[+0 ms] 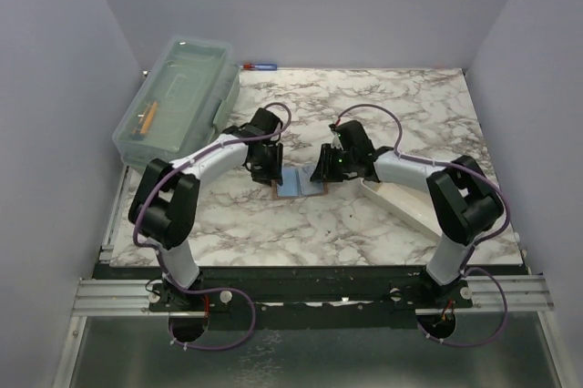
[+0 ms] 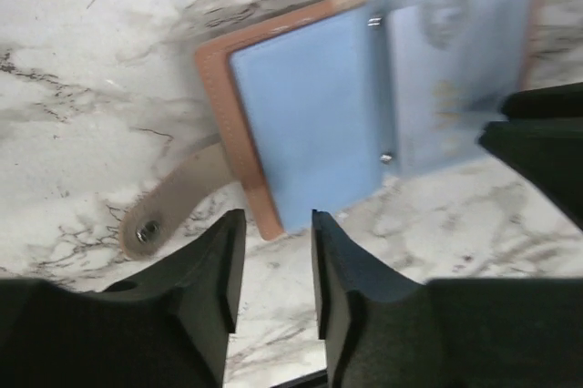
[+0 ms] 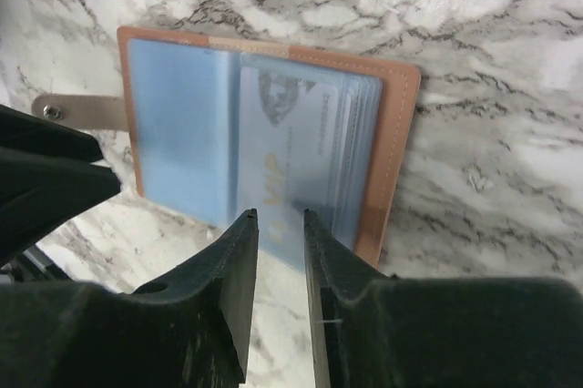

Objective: Put the credit cards into the card holder
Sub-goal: Open the card holder at the center of the board, then pick up the credit card from the storage box.

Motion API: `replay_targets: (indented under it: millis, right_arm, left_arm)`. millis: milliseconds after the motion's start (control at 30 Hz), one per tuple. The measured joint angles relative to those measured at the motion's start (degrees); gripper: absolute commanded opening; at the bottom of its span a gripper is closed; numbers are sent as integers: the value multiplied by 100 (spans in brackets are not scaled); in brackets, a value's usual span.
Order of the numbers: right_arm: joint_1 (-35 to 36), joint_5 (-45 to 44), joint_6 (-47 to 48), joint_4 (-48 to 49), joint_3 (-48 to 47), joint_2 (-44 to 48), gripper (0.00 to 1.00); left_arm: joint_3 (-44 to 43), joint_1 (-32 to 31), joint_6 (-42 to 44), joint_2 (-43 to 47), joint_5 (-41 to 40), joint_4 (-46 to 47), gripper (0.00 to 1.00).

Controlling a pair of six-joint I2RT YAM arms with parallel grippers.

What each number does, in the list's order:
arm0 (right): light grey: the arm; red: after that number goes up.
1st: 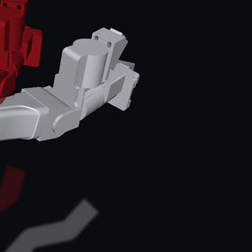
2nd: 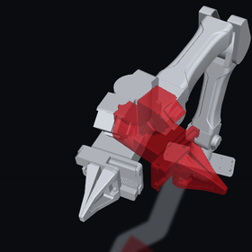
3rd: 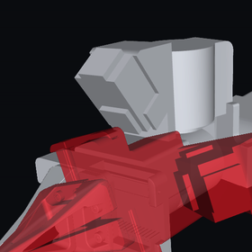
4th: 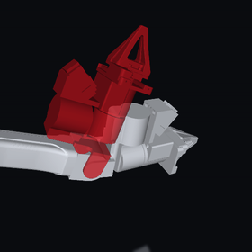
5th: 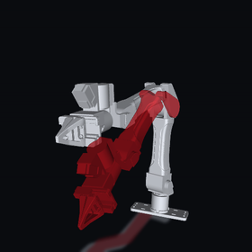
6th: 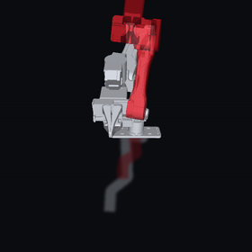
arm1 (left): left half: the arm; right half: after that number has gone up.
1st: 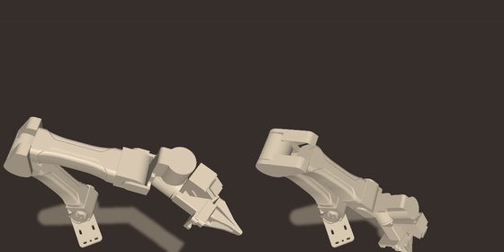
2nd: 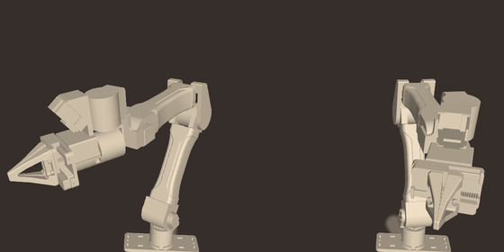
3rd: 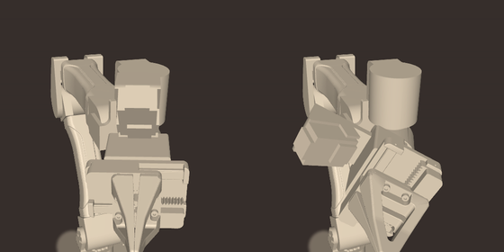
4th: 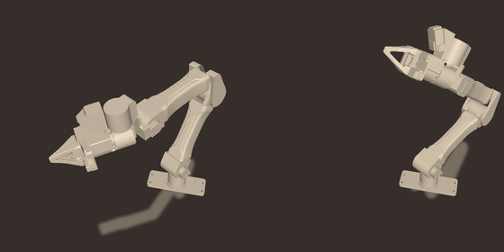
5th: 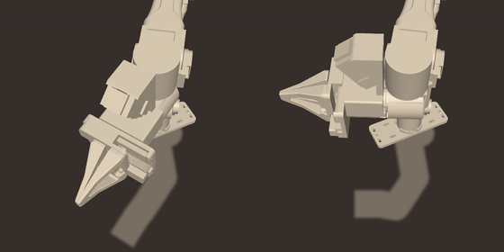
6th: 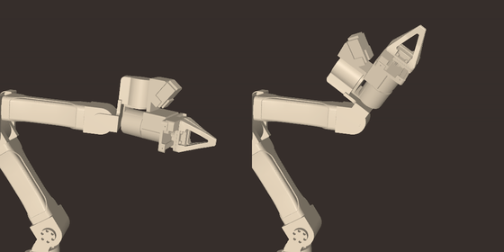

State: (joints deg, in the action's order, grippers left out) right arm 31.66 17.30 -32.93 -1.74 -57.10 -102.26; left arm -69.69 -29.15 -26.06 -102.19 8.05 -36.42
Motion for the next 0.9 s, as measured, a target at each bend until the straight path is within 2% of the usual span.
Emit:
replay_targets:
  millis: [133,267,400,533,600,733,900]
  right_arm:
    - [0,-251,90,-929,-299,487,57]
    - [-13,-699,61,-1604,-461,1547,77]
    - [-214,-1169,-306,-2076,-334,2549,80]
    - [-686,-1572,-992,-2400,391,3257,84]
    - [-863,-1775,-1357,-2614,778,3436,88]
    - [-1119,-1904,-1851,-2809,1386,3606,90]
    - [-1451,-1816,-2083,-2553,1574,3720,90]
  left_arm:
    - [-26,-57,-225,732,457,175,59]
    - [13,-286,-540,1440,894,693,65]
    - [7,-428,-748,1576,1154,1161,68]
    - [7,-437,-743,1488,1467,1408,71]
    - [7,-437,-684,1475,1541,1447,71]
    - [109,-476,-533,1475,1650,1565,72]
    - [339,-566,-367,1473,1655,1552,72]
